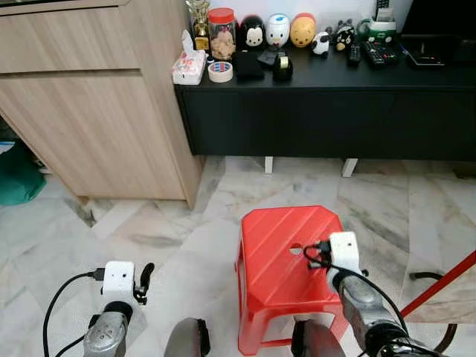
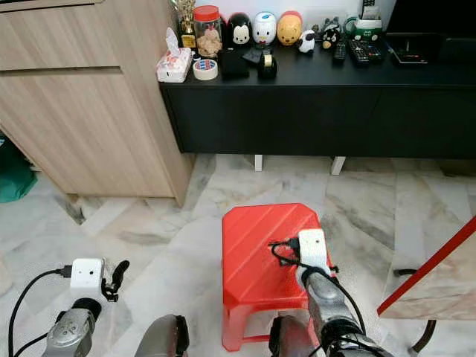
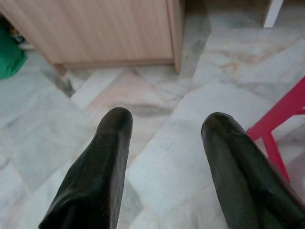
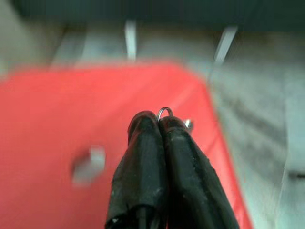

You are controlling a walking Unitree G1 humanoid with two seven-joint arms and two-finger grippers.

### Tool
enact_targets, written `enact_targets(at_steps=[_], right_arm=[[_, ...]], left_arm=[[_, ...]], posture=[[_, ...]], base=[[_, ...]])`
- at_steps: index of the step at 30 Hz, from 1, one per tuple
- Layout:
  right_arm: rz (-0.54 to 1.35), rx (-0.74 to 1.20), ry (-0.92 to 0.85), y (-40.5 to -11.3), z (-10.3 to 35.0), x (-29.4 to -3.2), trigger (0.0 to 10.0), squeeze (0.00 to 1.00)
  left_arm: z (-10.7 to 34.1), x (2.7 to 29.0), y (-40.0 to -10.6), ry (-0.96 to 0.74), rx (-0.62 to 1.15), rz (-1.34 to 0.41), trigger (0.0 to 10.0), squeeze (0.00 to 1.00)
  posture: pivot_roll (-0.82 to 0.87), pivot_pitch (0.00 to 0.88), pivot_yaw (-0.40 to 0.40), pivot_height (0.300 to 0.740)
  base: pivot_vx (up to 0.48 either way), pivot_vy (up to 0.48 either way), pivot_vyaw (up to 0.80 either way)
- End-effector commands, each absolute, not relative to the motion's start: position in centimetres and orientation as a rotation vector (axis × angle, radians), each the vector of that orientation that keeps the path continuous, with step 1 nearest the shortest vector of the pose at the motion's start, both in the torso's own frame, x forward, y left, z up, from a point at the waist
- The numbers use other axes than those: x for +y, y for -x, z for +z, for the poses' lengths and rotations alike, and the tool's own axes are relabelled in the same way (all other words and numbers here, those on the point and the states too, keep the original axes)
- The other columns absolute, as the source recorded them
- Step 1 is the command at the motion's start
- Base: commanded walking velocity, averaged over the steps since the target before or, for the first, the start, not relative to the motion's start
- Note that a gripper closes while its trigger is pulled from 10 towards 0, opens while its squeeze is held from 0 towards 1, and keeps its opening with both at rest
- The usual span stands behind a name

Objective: Hang keys on a hook

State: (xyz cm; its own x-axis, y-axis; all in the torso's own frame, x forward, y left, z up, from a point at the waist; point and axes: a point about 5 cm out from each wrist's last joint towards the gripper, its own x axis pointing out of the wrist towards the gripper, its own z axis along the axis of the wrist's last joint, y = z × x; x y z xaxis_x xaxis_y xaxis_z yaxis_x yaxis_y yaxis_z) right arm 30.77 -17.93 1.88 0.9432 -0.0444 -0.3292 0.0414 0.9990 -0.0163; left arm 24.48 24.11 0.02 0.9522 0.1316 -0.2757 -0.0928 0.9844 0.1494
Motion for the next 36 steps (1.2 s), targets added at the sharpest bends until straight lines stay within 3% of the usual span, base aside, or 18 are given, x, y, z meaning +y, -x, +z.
enact_targets(at_steps=[1,8,13,28,36], right_arm=[[-0.078,0.258,-0.044,-30.9,2.5,-17.5,10.0,0.0],[-0.048,0.104,-0.082,-31.1,4.5,-15.4,10.0,0.0],[-0.057,0.058,-0.095,-30.9,5.0,-15.3,10.0,0.0],[-0.046,0.107,-0.066,-31.5,5.0,-15.5,10.0,0.0],[-0.056,0.139,-0.064,-30.7,4.0,-15.7,10.0,0.0]], left_arm=[[-0.5,24.9,-23.8,-0.144,0.319,0.144,10.0,0.0],[-1.2,24.7,-23.6,-0.131,0.347,0.17,10.0,0.0],[-1.9,24.8,-23.0,-0.123,0.382,0.193,10.0,0.0],[-4.6,24.8,-19.8,-0.114,0.536,0.237,10.0,0.0],[-5.9,24.8,-18.3,-0.113,0.635,0.256,10.0,0.0]], posture=[[0.04,0.071,0.029,0.617],[0.03,0.041,0.005,0.617],[0.03,0.025,-0.005,0.617],[0.0,0.0,-0.024,0.716],[0.0,0.0,-0.026,0.74]], base=[[0.0,0.0,0.0],[0.0,0.0,0.0],[0.0,0.0,0.0],[0.0,0.0,0.0],[0.0,0.0,0.0]])
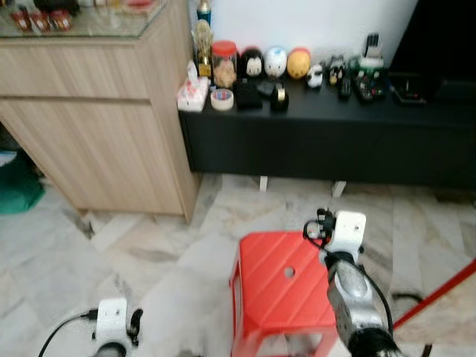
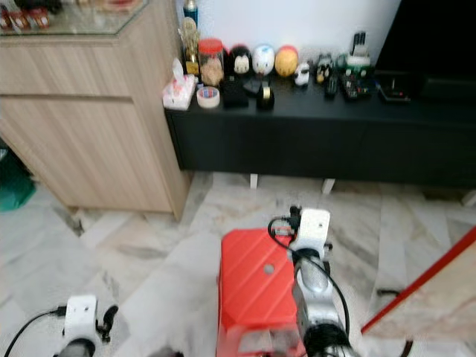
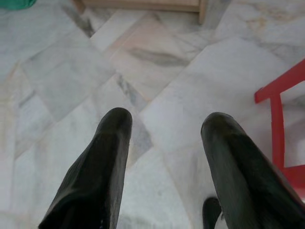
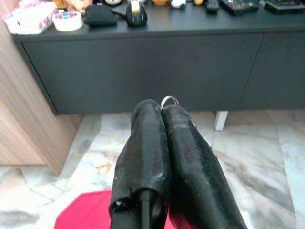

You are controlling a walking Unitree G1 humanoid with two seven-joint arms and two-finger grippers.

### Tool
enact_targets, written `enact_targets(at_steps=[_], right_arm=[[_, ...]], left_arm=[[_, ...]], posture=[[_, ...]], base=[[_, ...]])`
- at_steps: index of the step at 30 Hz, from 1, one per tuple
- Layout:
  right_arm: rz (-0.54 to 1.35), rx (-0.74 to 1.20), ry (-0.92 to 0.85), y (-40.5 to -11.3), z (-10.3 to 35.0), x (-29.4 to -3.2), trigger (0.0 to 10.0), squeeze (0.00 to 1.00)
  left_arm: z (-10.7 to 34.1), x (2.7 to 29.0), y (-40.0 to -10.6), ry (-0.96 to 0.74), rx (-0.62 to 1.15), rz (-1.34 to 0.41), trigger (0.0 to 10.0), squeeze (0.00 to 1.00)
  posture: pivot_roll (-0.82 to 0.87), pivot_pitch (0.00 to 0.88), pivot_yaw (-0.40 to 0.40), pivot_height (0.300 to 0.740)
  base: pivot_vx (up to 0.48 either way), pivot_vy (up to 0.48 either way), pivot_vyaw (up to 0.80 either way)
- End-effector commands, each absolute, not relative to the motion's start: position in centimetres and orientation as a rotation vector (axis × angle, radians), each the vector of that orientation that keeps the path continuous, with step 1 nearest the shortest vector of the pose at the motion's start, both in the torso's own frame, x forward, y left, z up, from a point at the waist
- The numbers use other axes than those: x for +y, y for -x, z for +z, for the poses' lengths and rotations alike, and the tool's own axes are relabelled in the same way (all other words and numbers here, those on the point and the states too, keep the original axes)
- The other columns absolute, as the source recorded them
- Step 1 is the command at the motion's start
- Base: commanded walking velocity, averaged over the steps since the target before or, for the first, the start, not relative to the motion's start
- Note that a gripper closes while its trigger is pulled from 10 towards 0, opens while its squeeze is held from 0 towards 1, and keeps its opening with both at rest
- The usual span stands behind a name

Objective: Hang keys on a hook

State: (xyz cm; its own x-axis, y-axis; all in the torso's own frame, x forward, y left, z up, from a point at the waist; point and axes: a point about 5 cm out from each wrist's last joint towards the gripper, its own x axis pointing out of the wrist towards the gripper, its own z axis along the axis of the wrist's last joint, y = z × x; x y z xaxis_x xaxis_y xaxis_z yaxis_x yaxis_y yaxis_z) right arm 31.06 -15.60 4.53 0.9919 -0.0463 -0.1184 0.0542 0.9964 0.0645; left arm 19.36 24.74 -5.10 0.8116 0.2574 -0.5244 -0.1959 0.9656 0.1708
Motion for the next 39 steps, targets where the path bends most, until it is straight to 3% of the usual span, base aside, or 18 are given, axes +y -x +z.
enact_targets(at_steps=[1,9,39], right_arm=[[-0.051,0.143,-0.056,-30.5,3.8,-15.6,10.0,0.0],[-0.04,0.161,-0.054,-30.1,3.2,-15.5,10.0,0.0],[-0.07,0.156,-0.046,-31.0,3.8,-15.6,10.0,0.0]], left_arm=[[-6.2,24.8,-17.8,-0.106,0.661,0.268,10.0,0.0],[-7.6,25.1,-15.3,-0.086,0.783,0.307,10.0,0.0],[-7.7,24.8,-15.3,-0.055,0.782,0.331,10.0,0.0]], posture=[[0.01,0.0,-0.026,0.74],[0.01,0.0,-0.024,0.74],[0.0,0.0,-0.026,0.74]], base=[[0.0,0.0,0.0],[0.0,0.0,0.0],[-0.042,0.0,0.0]])
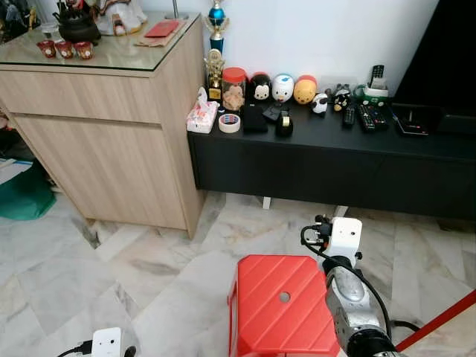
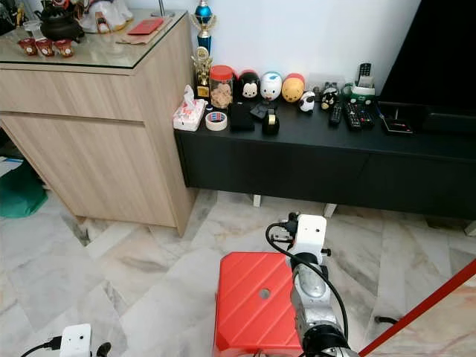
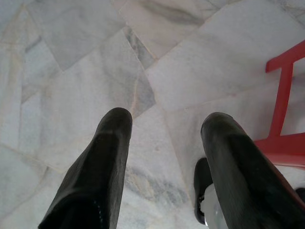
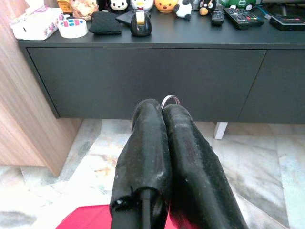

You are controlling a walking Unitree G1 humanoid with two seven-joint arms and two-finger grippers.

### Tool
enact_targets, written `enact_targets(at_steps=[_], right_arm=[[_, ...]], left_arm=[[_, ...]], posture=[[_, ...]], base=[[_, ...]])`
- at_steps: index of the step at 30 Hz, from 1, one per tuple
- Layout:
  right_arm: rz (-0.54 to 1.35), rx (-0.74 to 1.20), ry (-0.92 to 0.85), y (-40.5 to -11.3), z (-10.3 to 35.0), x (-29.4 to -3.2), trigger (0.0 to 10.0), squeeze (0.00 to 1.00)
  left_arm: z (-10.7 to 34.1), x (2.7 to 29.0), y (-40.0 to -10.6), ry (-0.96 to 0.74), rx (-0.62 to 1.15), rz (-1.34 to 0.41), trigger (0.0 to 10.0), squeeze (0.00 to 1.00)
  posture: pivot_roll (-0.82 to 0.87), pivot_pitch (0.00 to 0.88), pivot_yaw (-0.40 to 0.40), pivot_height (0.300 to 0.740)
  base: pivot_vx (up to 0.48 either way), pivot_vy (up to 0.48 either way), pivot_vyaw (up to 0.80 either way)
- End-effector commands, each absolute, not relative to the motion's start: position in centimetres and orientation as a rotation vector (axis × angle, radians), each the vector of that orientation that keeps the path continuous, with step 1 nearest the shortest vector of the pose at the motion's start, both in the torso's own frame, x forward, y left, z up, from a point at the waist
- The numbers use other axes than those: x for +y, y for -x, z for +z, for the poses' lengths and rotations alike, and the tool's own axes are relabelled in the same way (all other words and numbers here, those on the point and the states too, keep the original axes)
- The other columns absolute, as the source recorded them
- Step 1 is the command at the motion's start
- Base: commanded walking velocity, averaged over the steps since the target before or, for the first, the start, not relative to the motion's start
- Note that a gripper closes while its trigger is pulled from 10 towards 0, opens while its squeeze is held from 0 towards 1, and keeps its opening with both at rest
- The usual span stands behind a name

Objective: Hang keys on a hook

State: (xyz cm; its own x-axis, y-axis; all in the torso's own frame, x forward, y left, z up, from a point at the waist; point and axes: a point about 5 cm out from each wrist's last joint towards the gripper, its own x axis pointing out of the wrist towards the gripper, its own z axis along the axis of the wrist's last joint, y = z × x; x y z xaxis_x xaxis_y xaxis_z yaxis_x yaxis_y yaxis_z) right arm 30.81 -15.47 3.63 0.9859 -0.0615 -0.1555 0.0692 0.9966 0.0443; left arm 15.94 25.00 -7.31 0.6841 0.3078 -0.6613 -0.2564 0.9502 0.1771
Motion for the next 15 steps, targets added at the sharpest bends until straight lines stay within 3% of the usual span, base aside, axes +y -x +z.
enact_targets(at_steps=[1,15], right_arm=[[-0.07,0.156,-0.046,-31.04,3.78,-15.62,10.0,0.0],[-0.09,0.15,-0.042,-31.12,3.89,-16.04,10.0,0.0]], left_arm=[[-7.69,24.84,-15.31,-0.055,0.782,0.331,10.0,0.0],[-7.57,24.53,-15.9,-0.053,0.778,0.316,10.0,0.0]], posture=[[0.0,0.0,-0.026,0.74],[0.0,0.0,-0.018,0.74]], base=[[-0.255,0.0,0.0],[-0.254,0.0,0.0]])
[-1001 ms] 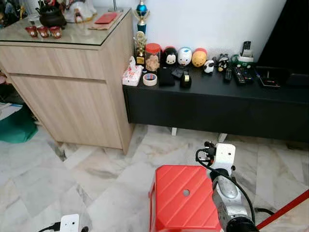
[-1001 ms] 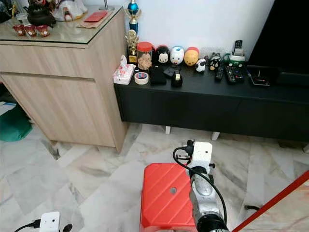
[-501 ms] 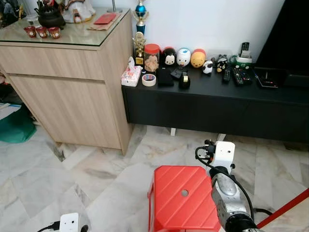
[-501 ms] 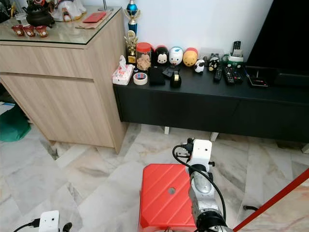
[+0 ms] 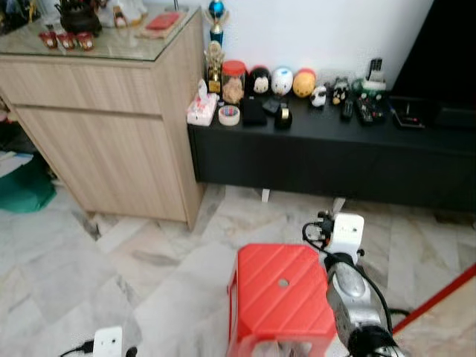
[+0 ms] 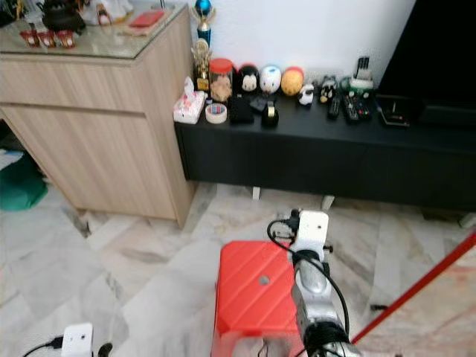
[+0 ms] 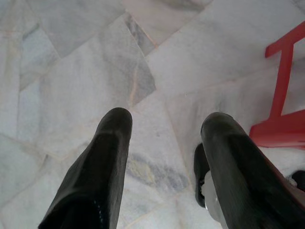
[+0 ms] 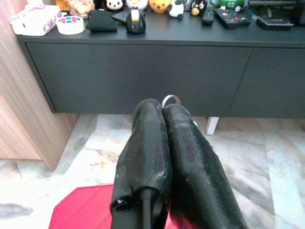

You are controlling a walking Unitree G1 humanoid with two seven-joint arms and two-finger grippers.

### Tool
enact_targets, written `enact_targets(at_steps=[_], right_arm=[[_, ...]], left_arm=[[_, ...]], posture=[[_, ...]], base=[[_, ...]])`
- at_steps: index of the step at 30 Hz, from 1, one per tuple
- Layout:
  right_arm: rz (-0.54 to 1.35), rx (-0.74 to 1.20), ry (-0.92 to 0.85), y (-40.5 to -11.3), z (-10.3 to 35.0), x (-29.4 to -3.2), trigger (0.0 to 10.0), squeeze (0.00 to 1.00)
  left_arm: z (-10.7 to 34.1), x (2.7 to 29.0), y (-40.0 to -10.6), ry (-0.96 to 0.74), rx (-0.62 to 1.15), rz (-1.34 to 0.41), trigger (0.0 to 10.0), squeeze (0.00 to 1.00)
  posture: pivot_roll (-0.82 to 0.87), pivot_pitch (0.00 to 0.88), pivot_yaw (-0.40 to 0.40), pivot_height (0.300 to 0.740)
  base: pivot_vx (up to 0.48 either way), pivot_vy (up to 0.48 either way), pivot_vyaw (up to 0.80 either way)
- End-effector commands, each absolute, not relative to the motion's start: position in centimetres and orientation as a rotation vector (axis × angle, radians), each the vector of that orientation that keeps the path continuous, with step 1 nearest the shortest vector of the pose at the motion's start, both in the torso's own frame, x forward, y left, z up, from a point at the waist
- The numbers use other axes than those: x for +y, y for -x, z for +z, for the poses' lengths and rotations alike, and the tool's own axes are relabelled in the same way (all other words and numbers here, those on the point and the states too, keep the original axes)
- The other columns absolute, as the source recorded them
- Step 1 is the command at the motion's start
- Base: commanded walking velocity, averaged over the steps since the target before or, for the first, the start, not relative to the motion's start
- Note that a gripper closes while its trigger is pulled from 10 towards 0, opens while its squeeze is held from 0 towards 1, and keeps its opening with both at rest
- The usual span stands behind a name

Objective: Hang keys on a hook

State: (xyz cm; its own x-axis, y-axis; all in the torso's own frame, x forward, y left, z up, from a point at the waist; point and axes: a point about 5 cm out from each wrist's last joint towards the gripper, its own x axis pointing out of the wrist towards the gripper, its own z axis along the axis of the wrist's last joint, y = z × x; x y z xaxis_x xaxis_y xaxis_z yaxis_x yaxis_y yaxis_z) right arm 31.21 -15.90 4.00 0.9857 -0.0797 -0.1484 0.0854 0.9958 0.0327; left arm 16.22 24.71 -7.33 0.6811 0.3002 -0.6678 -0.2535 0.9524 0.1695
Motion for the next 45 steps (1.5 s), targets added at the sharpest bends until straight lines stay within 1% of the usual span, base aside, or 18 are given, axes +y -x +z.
enact_targets(at_steps=[1,25,31,40,43,45], right_arm=[[-0.09,0.15,-0.041,-31.1,3.9,-16.0,10.0,0.0],[-0.091,0.156,-0.027,-31.1,3.8,-16.3,10.0,0.0],[-0.081,0.172,-0.014,-30.9,3.5,-16.3,10.0,0.0],[-0.083,0.179,-0.011,-30.9,3.3,-16.4,10.0,0.0],[-0.088,0.191,-0.021,-31.0,3.3,-16.4,10.0,0.0],[-0.124,0.218,-0.06,-30.9,2.9,-16.7,10.0,0.0]], left_arm=[[-7.6,24.5,-15.9,-0.053,0.777,0.314,10.0,0.0],[-7.8,24.0,-15.8,-0.043,0.786,0.301,10.0,0.0],[-7.9,23.8,-15.8,-0.035,0.793,0.3,10.0,0.0],[-8.0,23.7,-15.6,-0.034,0.807,0.288,10.0,0.0],[-7.9,23.8,-15.7,-0.037,0.805,0.287,10.0,0.0],[-7.9,23.9,-15.8,-0.042,0.807,0.28,10.0,0.0]], posture=[[0.0,0.0,-0.018,0.74],[-0.02,0.0,-0.025,0.74],[-0.04,0.0,-0.037,0.74],[-0.06,0.0,-0.025,0.74],[-0.05,0.0,-0.011,0.74],[-0.04,0.0,-0.004,0.74]], base=[[-0.255,0.0,0.0],[-0.253,0.0,0.0],[0.0,0.0,0.0],[0.0,0.0,0.0],[0.0,0.0,0.0],[0.0,0.0,0.0]])
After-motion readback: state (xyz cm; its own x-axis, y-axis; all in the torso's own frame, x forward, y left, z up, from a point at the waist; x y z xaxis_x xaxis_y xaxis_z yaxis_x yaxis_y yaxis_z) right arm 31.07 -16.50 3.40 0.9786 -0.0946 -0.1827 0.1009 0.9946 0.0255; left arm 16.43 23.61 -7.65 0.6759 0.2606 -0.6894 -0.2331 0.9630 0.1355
